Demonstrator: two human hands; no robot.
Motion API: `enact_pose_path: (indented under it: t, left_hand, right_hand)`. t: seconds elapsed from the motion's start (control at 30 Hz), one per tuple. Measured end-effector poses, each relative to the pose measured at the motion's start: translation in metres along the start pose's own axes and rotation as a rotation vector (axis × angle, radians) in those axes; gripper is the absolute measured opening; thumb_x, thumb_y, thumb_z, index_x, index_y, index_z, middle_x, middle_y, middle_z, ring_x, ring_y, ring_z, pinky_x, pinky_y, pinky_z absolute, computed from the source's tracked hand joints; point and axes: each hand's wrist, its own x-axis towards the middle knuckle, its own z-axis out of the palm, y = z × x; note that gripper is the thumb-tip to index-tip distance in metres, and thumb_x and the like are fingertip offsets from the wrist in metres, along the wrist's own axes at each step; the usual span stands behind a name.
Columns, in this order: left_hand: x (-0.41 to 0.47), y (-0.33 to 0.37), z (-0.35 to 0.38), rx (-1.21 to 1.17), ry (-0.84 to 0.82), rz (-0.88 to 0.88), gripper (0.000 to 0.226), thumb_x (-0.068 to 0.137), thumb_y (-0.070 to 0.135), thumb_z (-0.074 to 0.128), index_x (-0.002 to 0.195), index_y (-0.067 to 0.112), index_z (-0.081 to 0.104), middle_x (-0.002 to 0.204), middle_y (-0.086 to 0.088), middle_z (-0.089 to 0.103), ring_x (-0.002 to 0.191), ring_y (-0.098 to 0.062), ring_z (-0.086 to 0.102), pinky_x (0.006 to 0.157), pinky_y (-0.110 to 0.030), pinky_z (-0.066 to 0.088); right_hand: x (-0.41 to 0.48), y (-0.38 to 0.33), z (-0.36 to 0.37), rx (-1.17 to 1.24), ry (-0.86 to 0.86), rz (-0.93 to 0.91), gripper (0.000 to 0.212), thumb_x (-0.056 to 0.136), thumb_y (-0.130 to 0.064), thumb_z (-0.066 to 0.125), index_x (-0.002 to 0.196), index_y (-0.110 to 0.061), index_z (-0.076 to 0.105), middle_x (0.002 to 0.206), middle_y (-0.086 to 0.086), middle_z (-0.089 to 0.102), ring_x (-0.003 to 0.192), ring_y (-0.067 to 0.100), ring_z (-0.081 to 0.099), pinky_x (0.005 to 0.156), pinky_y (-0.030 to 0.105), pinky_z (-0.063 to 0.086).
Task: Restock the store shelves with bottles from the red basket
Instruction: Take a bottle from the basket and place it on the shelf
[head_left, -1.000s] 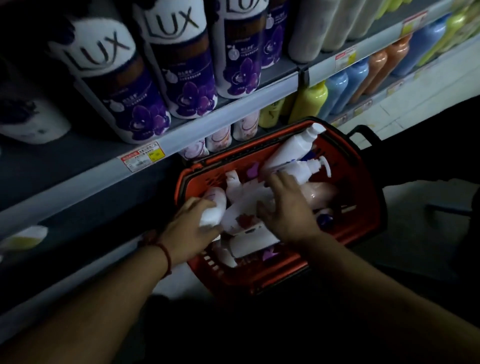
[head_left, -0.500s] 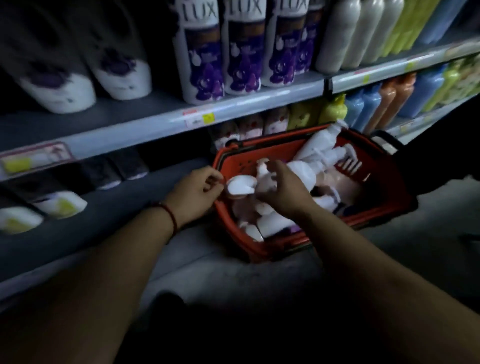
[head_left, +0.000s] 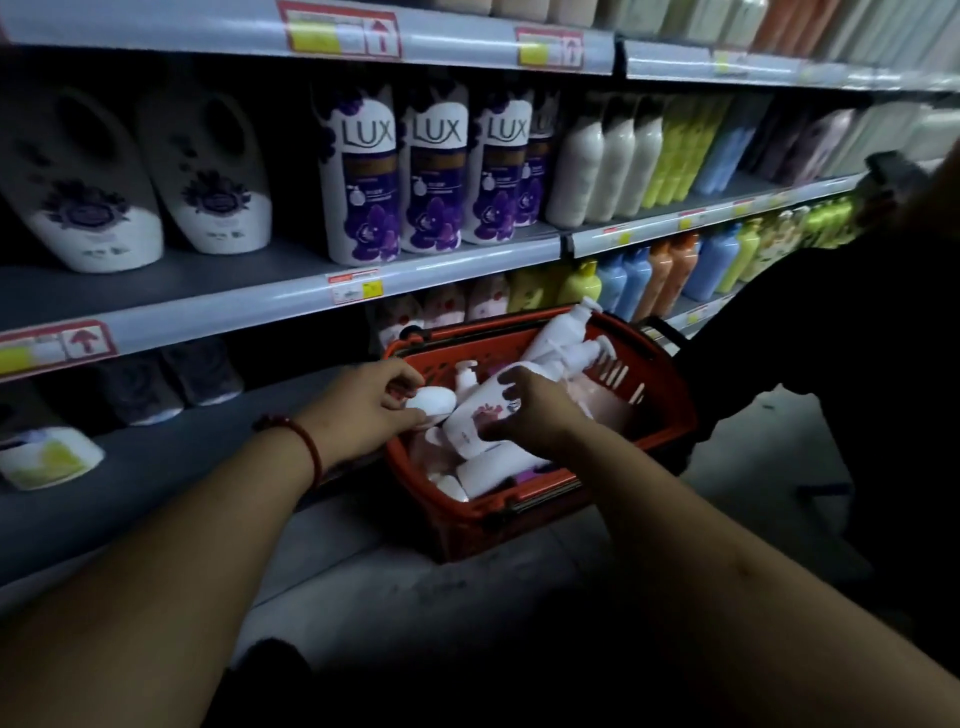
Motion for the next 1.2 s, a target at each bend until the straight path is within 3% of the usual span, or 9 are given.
enact_pose_path:
  t: [0.17, 0.27, 0.4, 0.5, 0.67, 0.83, 1.0, 1.1, 1.2]
  left_hand:
    - [0.029, 0.014, 0.044, -0.024, -0.088, 0.047, 0.026, 0.083, 0.017, 0.075, 0.105, 0.022, 0.063, 0.102, 0.004, 0.066, 0.09, -0.012, 0.069, 0.08, -0.033, 0.058]
    - [0.043, 0.015, 0.069, 0.009, -0.159, -0.001, 0.027, 0.088, 0.015, 0.065, 0.115, 0.018, 0.061, 0.098, 0.003, 0.066, 0.086, -0.011, 0.067, 0.081, -0.033, 0.057]
    - [0.066, 0.007, 0.102, 0.215, -0.186, 0.071, 0.049, 0.093, 0.011, 0.051, 0.141, 0.011, 0.042, 0.148, -0.009, 0.035, 0.133, -0.026, 0.043, 0.11, -0.03, 0.035]
    - [0.084, 0.01, 0.116, 0.199, -0.203, 0.045, 0.058, 0.095, 0.011, 0.049, 0.149, 0.006, 0.026, 0.158, -0.015, 0.015, 0.144, -0.031, 0.026, 0.117, -0.032, 0.024]
    - [0.112, 0.009, 0.135, 0.087, -0.191, -0.142, 0.115, 0.064, 0.076, 0.057, 0.152, 0.014, 0.016, 0.159, -0.017, 0.012, 0.146, -0.035, 0.021, 0.117, -0.044, 0.027]
    - [0.125, -0.005, 0.141, 0.191, -0.109, -0.146, 0.075, 0.083, 0.041, 0.071, 0.144, 0.014, 0.035, 0.146, -0.018, 0.026, 0.135, -0.036, 0.031, 0.112, -0.035, 0.029]
    - [0.11, -0.002, 0.148, 0.115, -0.052, -0.048, 0.063, 0.085, 0.031, 0.071, 0.137, 0.019, 0.037, 0.129, -0.014, 0.057, 0.115, -0.034, 0.055, 0.081, -0.032, 0.04]
    - [0.103, 0.005, 0.145, 0.093, 0.01, 0.002, 0.055, 0.086, 0.03, 0.07, 0.13, 0.017, 0.04, 0.12, -0.013, 0.061, 0.108, -0.033, 0.058, 0.074, -0.032, 0.038]
    - [0.099, 0.016, 0.134, -0.079, 0.047, -0.016, 0.057, 0.085, 0.032, 0.071, 0.13, 0.015, 0.041, 0.122, -0.005, 0.057, 0.109, -0.025, 0.056, 0.085, -0.036, 0.045]
  right_hand:
    - [0.033, 0.034, -0.011, 0.311, 0.002, 0.341, 0.065, 0.076, -0.012, 0.081, 0.134, -0.008, 0.05, 0.118, 0.018, 0.063, 0.094, 0.03, 0.069, 0.08, 0.046, 0.06]
    - [0.048, 0.056, -0.009, 0.371, 0.009, 0.437, 0.032, 0.076, -0.007, 0.079, 0.101, 0.0, 0.062, 0.103, 0.025, 0.067, 0.088, 0.033, 0.07, 0.082, 0.049, 0.059]
    - [0.069, 0.081, -0.001, 0.434, 0.051, 0.477, 0.016, 0.075, -0.006, 0.075, 0.083, -0.008, 0.061, 0.094, 0.014, 0.067, 0.084, 0.027, 0.067, 0.084, 0.047, 0.059]
    - [0.08, 0.089, 0.005, 0.506, 0.033, 0.508, 0.018, 0.075, -0.005, 0.073, 0.081, -0.012, 0.058, 0.106, 0.019, 0.068, 0.093, 0.03, 0.067, 0.087, 0.047, 0.058]
    - [0.096, 0.095, 0.009, 0.505, 0.041, 0.531, 0.055, 0.052, -0.009, 0.086, 0.099, 0.002, 0.06, 0.09, 0.017, 0.069, 0.085, 0.029, 0.069, 0.072, 0.037, 0.061]
    - [0.1, 0.098, 0.007, 0.504, -0.017, 0.45, 0.034, 0.064, -0.004, 0.086, 0.088, 0.0, 0.062, 0.083, 0.016, 0.068, 0.084, 0.028, 0.068, 0.079, 0.038, 0.059]
    - [0.09, 0.104, 0.002, 0.539, -0.017, 0.368, 0.027, 0.074, 0.014, 0.069, 0.064, -0.007, 0.057, 0.065, 0.009, 0.063, 0.063, 0.018, 0.064, 0.053, 0.02, 0.054]
    - [0.081, 0.103, -0.002, 0.752, -0.046, 0.342, 0.027, 0.072, 0.015, 0.07, 0.085, -0.006, 0.057, 0.085, 0.023, 0.069, 0.082, 0.034, 0.071, 0.069, 0.035, 0.06]
    - [0.073, 0.095, -0.012, 0.944, -0.092, 0.273, 0.031, 0.079, 0.007, 0.069, 0.106, -0.007, 0.059, 0.1, 0.027, 0.07, 0.09, 0.037, 0.07, 0.077, 0.038, 0.057]
